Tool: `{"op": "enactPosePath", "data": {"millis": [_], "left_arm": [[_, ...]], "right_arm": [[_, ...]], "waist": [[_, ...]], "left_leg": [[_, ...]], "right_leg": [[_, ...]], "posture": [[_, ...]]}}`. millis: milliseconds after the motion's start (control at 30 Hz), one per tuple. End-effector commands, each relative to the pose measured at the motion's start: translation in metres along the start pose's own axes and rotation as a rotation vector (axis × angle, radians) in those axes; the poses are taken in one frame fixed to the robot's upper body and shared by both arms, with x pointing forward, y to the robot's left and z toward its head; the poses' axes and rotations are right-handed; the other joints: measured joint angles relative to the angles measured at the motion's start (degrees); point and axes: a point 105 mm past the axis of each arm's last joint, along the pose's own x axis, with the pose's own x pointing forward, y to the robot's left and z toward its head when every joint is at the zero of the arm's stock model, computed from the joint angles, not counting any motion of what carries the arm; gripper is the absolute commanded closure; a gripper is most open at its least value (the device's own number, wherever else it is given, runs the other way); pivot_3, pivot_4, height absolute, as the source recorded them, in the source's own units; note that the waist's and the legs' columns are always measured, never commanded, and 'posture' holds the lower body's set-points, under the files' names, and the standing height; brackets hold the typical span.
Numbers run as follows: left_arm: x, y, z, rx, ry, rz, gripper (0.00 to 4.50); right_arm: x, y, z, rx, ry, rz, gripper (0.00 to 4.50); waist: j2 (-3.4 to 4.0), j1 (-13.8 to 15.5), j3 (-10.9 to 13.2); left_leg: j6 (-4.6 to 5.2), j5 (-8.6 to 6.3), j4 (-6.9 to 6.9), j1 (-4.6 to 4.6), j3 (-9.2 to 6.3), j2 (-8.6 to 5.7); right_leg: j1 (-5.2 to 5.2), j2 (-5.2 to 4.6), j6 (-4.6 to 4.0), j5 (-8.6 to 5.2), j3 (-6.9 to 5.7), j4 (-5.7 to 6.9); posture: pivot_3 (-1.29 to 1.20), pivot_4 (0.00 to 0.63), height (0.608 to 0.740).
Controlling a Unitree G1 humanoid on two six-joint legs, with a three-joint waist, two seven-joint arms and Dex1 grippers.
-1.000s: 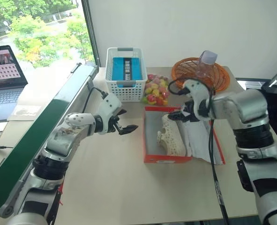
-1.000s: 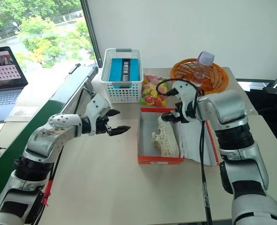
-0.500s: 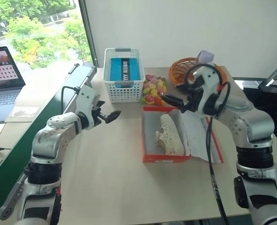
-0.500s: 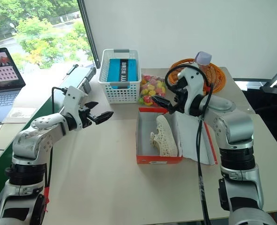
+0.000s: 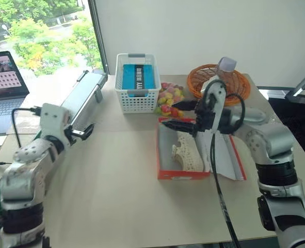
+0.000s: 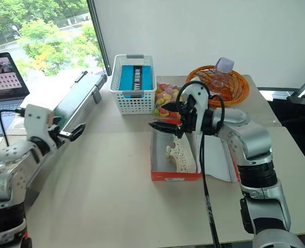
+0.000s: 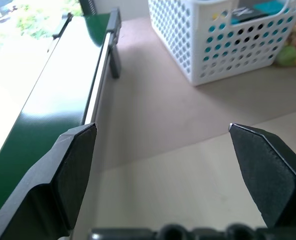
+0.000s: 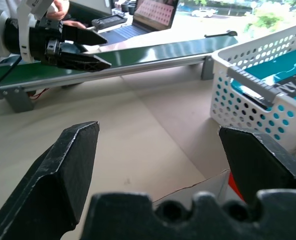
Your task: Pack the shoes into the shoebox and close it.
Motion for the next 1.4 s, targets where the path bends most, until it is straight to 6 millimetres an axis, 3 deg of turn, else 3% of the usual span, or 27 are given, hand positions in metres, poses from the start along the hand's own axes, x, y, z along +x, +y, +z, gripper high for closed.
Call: {"op": "enactPosePath", "data": {"millis": [33,200,533,700,933,1133,1400], "left_arm": [[-0.014,0.009,0.008,0.054,-0.041,0.074,0.00],[-0.021,0.012,-0.004,0.112,-0.030,0.107,0.00],[-0.030,0.036,-0.020,0.003,-0.137,0.189,0.00],[-0.030,0.022,-0.047,0.015,-0.089,0.129,0.00],[-0.024,0.002,-0.052,-0.068,-0.164,0.049,0.00],[-0.015,-0.003,-0.051,-0.088,-0.186,0.043,0.00],[-0.005,0.006,-0.046,-0.118,-0.202,0.058,0.00]], "right_arm": [[0.001,0.013,0.002,-0.073,-0.001,0.072,0.04],[-0.012,0.031,0.003,-0.009,-0.017,0.134,0.04],[-0.047,0.015,-0.011,0.049,-0.030,-0.164,0.04],[-0.053,0.014,-0.035,0.131,-0.044,-0.308,0.04],[-0.061,0.011,-0.053,0.140,-0.064,-0.468,0.04],[-0.062,0.013,-0.057,0.122,-0.050,-0.476,0.04],[-0.036,0.015,-0.045,0.097,-0.068,-0.402,0.04]], "waist": [[0.00,0.18,0.00],[-0.03,0.42,0.00],[-0.06,0.21,-0.02],[-0.11,0.14,-0.05],[-0.11,0.31,-0.05],[-0.14,0.17,-0.07],[-0.14,0.02,-0.07]], "left_leg": [[0.00,0.00,0.00,0.05,0.01,0.00],[-0.02,0.00,0.02,0.15,-0.01,-0.01],[-0.04,0.00,0.01,0.44,0.04,0.06],[-0.04,0.00,0.01,0.44,0.07,0.07],[-0.09,-0.02,0.02,0.44,0.08,0.06],[-0.05,0.01,0.02,0.45,0.08,0.06],[-0.02,0.03,0.02,0.46,0.08,0.06]], "right_leg": [[0.05,-0.01,0.00,0.00,0.00,-0.01],[0.22,-0.07,-0.01,0.00,-0.07,-0.04],[0.43,-0.08,-0.18,-0.07,-0.06,-0.07],[0.44,-0.07,-0.17,-0.06,-0.04,-0.07],[0.46,-0.11,-0.39,-0.13,-0.05,-0.09],[0.47,-0.08,-0.37,-0.12,-0.05,-0.11],[0.46,-0.06,-0.26,-0.06,-0.05,-0.11]], "posture": [[0.00,0.150,0.740],[0.00,0.150,0.740],[0.00,0.150,0.740],[0.00,0.150,0.740],[0.00,0.150,0.740],[0.00,0.150,0.740],[0.00,0.150,0.740]]}}
